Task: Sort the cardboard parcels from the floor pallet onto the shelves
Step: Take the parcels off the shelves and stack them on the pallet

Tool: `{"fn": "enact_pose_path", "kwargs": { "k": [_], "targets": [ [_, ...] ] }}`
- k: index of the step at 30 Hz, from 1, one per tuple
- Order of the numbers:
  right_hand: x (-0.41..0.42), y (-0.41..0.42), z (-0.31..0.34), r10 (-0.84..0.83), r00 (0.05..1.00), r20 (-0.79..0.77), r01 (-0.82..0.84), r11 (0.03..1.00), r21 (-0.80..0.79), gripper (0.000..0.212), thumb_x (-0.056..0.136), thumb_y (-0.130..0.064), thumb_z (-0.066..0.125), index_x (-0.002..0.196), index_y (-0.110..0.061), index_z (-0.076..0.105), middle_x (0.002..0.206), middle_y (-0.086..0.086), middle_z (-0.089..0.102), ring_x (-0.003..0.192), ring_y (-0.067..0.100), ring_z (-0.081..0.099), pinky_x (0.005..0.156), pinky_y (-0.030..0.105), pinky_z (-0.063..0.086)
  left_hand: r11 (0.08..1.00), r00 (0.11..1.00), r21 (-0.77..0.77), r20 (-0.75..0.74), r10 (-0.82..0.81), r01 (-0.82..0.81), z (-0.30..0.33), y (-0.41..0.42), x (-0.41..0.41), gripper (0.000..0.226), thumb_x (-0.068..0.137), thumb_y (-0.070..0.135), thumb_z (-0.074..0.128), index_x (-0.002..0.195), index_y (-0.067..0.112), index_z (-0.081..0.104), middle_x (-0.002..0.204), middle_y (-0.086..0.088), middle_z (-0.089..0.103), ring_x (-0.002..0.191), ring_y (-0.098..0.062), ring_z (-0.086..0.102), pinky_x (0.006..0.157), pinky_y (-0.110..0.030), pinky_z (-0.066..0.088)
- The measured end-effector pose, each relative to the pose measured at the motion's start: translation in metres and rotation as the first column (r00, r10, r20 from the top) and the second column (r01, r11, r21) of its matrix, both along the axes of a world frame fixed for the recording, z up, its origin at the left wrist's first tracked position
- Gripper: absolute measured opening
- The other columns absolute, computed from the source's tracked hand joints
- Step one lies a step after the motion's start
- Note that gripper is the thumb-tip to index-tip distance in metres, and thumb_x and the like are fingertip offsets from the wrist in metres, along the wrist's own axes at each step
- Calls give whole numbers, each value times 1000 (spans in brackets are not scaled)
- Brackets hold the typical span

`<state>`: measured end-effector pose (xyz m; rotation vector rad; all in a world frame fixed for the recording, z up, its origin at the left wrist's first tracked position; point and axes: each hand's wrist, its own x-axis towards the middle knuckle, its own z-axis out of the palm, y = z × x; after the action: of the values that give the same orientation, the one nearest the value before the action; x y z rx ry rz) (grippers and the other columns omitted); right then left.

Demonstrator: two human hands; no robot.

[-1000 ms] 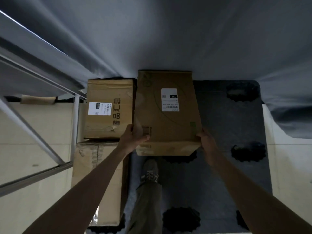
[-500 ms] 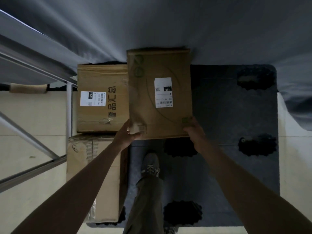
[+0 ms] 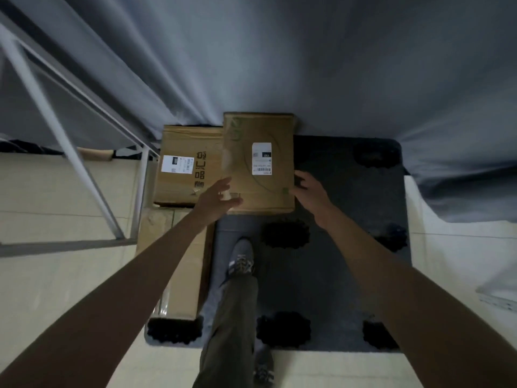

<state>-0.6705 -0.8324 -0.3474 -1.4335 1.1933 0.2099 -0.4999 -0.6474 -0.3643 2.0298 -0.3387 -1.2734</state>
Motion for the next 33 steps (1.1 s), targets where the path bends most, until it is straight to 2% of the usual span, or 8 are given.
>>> {"fn": "enact_pose_path", "kwargs": {
  "k": [3,7,11,15,19,23,27,33],
  "targets": [
    [-24,21,67,43,998,47,-41,998,-47,65,97,-24,64,155,-30,35,143,-3,47,118,12,50,93,29,48,999,998,-44,56,-11,14,63,22,-29,72,88,28,77,151,22,43,150,-1,47,137,-24,45,95,-29,41],
    [-62,65,160,102,986,132,-83,986,-146,59,93,-26,69,147,-31,46,109,-19,51,102,6,54,70,18,42,991,988,-123,153,-30,49,144,62,-75,73,89,20,77,152,18,41,152,-2,46,140,-23,42,72,-20,54],
    [-101,119,243,237,957,170,-187,946,-265,54,96,-18,63,147,-28,48,130,-3,57,123,20,54,88,29,49,977,968,-161,229,-100,139,227,113,-117,73,86,14,78,150,11,43,149,-9,49,137,-28,47,110,-32,42],
    [-130,175,315,345,919,190,-254,888,-382,54,95,-16,67,145,-23,49,135,10,59,115,20,59,94,33,52,961,916,-162,371,-153,226,307,166,-146,67,86,8,77,145,8,47,142,-9,53,135,-28,49,109,-28,40],
    [-138,223,381,451,869,200,-305,810,-501,53,95,-17,66,145,-24,49,127,7,58,98,12,59,75,10,48,953,803,-91,565,-189,288,382,217,-154,68,88,19,77,149,17,46,154,-8,44,141,-26,42,106,-26,38],
    [-127,271,446,551,808,209,-348,732,-586,57,94,-19,67,147,-25,48,131,12,55,113,25,60,96,31,48,964,713,-61,685,-149,259,454,271,-152,73,86,31,79,150,21,45,156,-5,42,143,-23,40,112,-29,36],
    [-103,315,498,654,723,221,-383,647,-660,60,92,-17,71,147,-23,49,118,9,53,96,19,56,84,29,45,978,660,-83,749,-65,191,510,330,-144,74,85,34,80,149,21,46,155,-6,43,141,-26,42,113,-33,37],
    [-49,398,535,777,594,207,-438,529,-727,61,89,-18,74,145,-26,51,113,6,52,100,19,56,78,24,46,993,593,-103,803,49,59,543,443,-126,71,85,37,80,147,25,48,152,-1,47,138,-24,44,103,-26,37]
  ]
}}
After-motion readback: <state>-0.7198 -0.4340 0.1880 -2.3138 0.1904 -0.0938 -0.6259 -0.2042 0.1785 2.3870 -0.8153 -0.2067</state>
